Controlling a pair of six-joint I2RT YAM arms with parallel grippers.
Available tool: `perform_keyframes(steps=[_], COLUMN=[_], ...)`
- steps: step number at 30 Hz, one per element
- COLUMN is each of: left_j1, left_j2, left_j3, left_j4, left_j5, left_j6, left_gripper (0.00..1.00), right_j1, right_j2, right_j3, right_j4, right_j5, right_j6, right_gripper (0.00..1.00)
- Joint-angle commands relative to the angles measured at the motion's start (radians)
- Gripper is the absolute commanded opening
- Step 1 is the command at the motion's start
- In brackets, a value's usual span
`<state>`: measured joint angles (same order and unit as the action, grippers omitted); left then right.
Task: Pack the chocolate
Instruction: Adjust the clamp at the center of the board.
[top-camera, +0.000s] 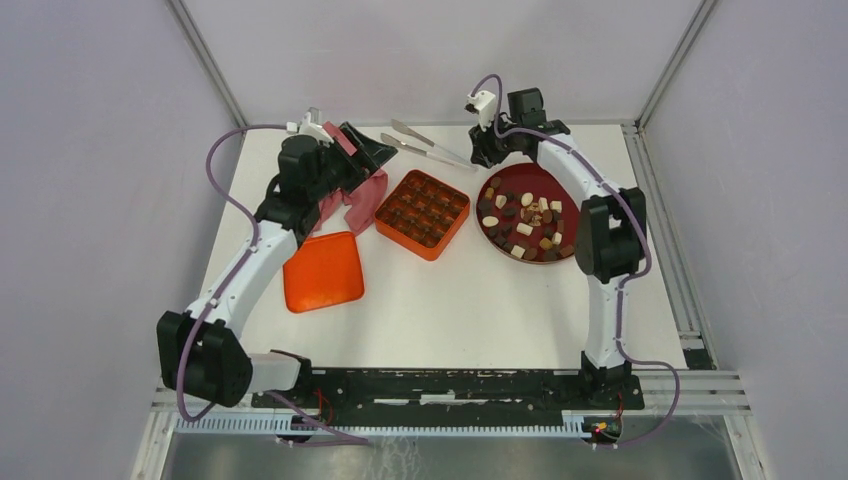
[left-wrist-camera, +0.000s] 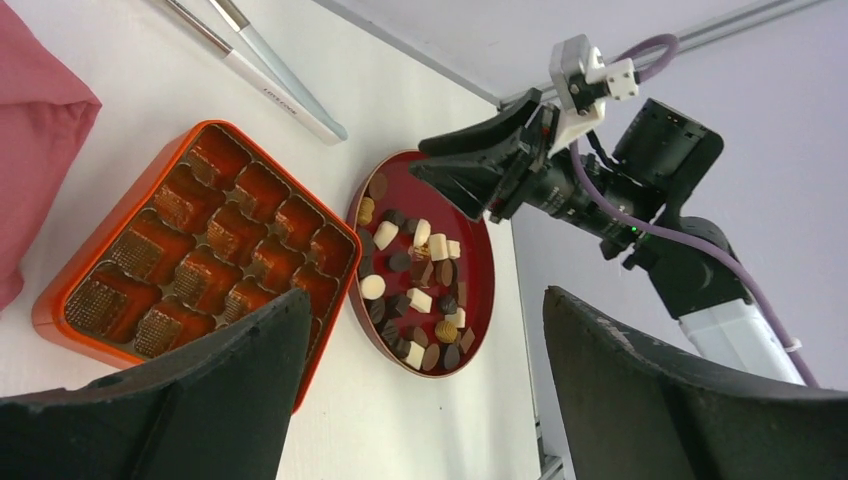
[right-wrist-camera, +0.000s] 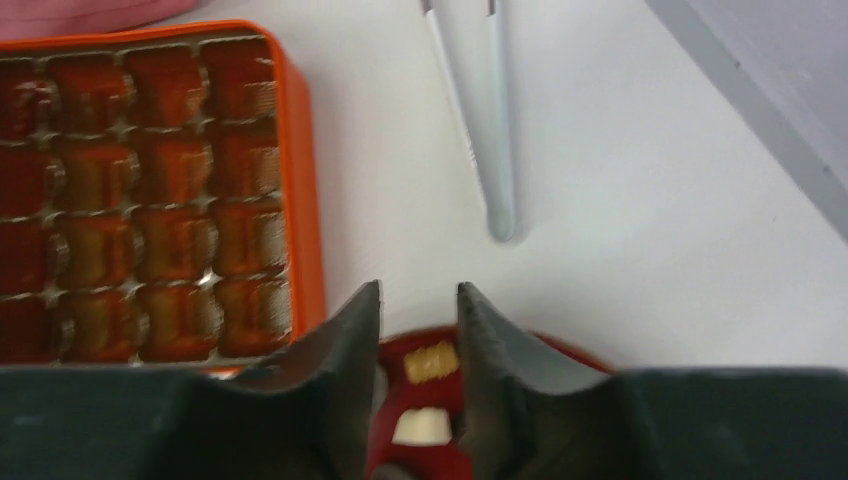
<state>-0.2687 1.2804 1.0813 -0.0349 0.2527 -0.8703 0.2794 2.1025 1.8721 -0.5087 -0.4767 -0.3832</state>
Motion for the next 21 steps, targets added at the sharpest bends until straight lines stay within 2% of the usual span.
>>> perform_keyframes(steps=[1,5,9,21], left_j1=[-0.003,-0.003,-0.003,-0.002], left_j2=[0.085,0.146,0.203,0.381], left_j3=[0.114,0.147,0.149,0.303], left_j4=[-0.044,-0.047,-0.011,-0.058], left_j5=[-0.011,-0.020,-0.027,0.008], left_j6=[0.026,0.025,0.002,0.021], left_gripper=[0.90,0.89,0.89,0.86], right_j1=[-0.002,-0.001,0.004,0.009], right_j2=[0.112,0.213,0.294,0.403], right_j3=[0.125,0.194,0.210,0.247], right_j4=[0.160,0.265,0.362,0.454], right_j5=[0.021,0.055,0.068,0.126], right_j6=[0.133,0.209,0.279,0.284], right_gripper=[0.32,0.31,0.39,0.39])
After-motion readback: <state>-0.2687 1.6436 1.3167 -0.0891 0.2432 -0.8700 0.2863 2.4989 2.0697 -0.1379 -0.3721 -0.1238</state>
